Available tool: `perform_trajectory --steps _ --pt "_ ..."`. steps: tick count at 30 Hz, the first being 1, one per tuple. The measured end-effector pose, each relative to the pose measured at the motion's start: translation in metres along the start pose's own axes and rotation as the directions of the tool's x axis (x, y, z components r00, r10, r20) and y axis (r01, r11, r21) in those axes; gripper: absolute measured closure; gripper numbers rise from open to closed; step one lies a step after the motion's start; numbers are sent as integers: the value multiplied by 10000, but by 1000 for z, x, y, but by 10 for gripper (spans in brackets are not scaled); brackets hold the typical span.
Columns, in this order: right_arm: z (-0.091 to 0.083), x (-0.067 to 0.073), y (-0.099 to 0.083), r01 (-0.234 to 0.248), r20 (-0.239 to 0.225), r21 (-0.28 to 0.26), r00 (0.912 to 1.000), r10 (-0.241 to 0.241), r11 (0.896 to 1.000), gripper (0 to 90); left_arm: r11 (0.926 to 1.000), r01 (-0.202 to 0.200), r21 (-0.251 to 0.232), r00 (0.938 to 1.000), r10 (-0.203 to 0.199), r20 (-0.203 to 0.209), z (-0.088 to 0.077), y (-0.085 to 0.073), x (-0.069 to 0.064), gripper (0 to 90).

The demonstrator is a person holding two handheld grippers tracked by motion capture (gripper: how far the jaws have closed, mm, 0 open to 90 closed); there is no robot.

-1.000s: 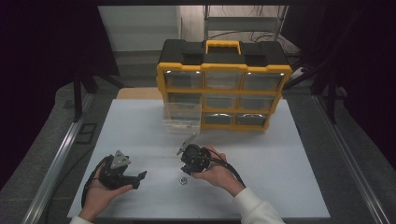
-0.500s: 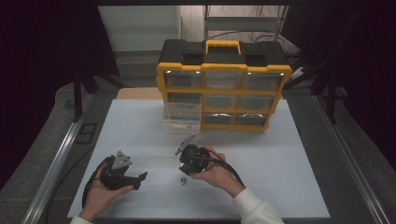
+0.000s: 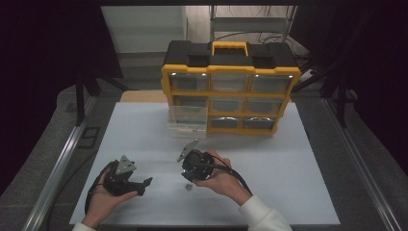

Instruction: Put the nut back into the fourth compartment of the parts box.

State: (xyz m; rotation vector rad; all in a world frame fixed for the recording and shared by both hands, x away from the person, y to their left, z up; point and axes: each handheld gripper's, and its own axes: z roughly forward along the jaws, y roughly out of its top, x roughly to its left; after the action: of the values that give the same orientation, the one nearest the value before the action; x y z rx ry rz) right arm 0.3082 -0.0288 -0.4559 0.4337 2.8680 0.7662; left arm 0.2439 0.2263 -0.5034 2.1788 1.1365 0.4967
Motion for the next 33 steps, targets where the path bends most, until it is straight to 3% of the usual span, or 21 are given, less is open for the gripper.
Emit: perform_trajectory --steps 33 --pt "4 -2 -2 -53 -62 251 10000 55 9997 700 9979 -271 582 9996 267 80 7 -2 -2 131"
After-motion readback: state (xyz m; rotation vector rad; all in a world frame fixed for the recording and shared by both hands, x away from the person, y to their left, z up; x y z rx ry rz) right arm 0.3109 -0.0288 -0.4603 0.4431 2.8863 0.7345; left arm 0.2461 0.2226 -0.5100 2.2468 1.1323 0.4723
